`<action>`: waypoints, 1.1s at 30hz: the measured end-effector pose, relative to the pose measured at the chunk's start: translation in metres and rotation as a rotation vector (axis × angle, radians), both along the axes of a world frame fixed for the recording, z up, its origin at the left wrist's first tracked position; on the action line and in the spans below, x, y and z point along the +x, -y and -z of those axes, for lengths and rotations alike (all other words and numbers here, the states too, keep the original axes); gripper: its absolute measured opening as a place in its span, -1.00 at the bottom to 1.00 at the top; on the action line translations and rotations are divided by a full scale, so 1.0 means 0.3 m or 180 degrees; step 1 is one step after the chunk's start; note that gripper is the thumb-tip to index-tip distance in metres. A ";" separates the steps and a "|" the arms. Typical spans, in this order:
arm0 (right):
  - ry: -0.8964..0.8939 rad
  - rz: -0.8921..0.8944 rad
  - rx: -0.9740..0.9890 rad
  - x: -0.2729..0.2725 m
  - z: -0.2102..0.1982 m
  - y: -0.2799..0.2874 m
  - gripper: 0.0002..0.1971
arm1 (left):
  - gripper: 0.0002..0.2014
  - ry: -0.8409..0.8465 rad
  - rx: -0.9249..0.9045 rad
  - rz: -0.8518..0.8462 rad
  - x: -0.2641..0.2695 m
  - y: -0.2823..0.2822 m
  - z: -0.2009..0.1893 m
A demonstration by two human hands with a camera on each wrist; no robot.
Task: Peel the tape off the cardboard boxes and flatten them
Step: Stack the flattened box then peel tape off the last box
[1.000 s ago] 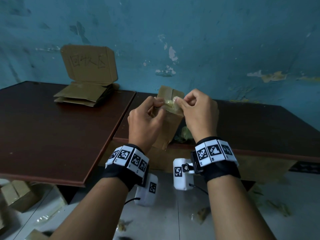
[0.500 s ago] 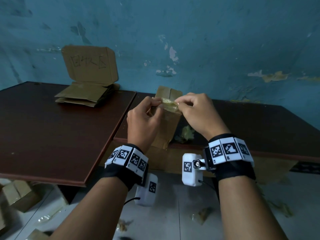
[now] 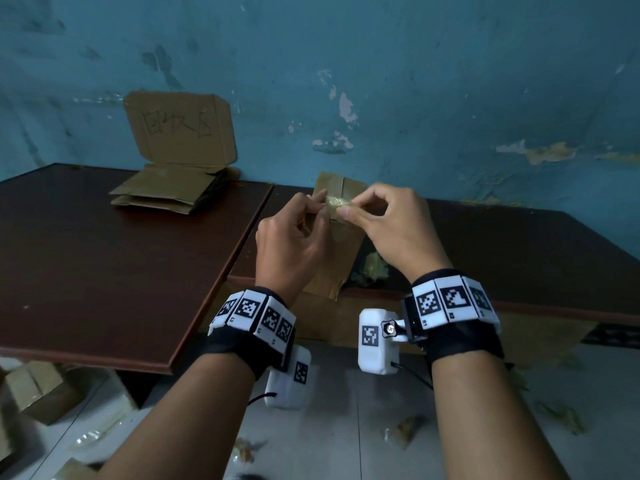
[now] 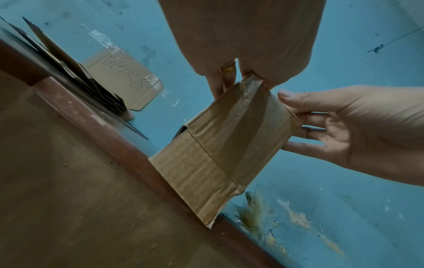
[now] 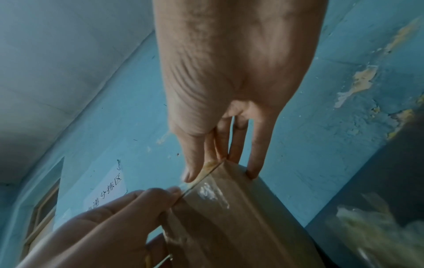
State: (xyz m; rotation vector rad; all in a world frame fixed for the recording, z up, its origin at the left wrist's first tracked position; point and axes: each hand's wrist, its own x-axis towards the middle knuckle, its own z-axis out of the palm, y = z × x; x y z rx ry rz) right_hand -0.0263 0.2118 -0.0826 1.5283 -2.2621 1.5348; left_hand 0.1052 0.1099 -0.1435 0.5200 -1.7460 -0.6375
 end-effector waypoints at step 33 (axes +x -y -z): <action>0.0048 0.0176 0.0028 -0.006 0.011 0.027 -0.88 | -0.86 -0.0093 0.0535 0.0312 0.015 -0.012 -0.030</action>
